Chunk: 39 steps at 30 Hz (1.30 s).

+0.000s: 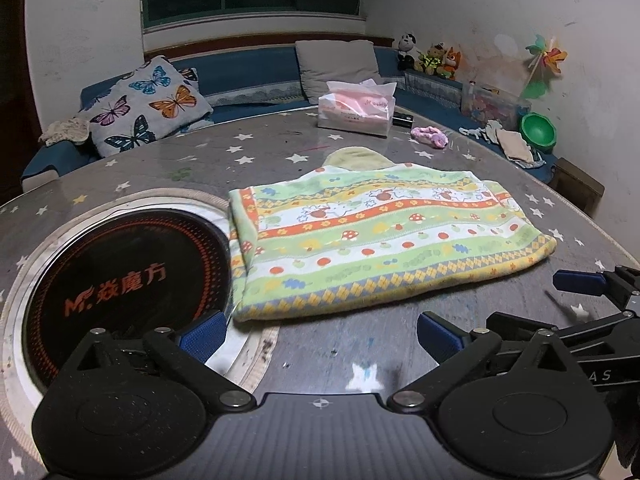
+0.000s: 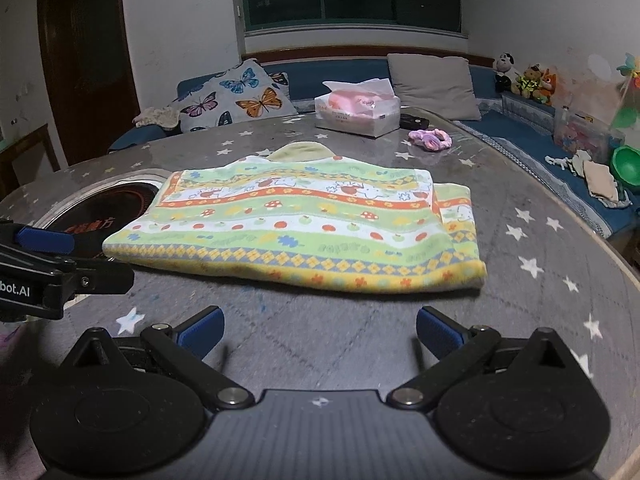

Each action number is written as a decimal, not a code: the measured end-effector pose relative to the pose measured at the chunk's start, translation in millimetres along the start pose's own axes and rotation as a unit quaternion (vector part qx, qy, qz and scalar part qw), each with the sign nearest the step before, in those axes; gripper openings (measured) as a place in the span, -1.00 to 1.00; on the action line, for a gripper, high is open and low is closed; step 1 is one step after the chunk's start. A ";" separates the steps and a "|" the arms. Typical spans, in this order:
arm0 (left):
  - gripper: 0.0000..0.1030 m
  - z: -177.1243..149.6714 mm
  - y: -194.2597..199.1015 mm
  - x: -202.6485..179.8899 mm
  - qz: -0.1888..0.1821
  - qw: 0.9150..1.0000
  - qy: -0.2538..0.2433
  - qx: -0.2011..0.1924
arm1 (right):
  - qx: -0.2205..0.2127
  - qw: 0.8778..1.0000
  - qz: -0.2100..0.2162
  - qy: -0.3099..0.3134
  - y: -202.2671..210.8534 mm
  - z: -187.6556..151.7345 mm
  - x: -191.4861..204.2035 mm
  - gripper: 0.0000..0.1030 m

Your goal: Fold clothes

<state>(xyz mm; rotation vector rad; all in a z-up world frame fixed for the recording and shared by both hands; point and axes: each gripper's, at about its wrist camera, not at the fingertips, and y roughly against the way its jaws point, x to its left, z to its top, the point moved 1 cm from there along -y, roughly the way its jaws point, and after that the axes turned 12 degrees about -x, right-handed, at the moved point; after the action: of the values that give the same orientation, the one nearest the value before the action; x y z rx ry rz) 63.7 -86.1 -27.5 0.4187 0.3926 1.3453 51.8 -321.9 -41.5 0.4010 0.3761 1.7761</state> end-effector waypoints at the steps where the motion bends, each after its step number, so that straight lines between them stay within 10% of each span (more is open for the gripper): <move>1: 1.00 -1.7 2.5 0.9 0.001 1.000 0.001 0.000 | -0.001 1.000 -0.001 -0.002 2.1 -1.1 1.2 1.00; 39: 1.00 -39.2 57.9 1.1 0.013 0.999 0.023 -0.025 | -0.028 0.999 -0.032 -0.006 48.2 -26.4 32.1 1.00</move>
<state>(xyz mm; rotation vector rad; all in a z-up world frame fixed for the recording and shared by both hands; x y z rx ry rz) -4.7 -72.5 -32.1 0.3522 0.3922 1.3890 -8.9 -303.0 -40.8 0.3557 0.3271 1.7170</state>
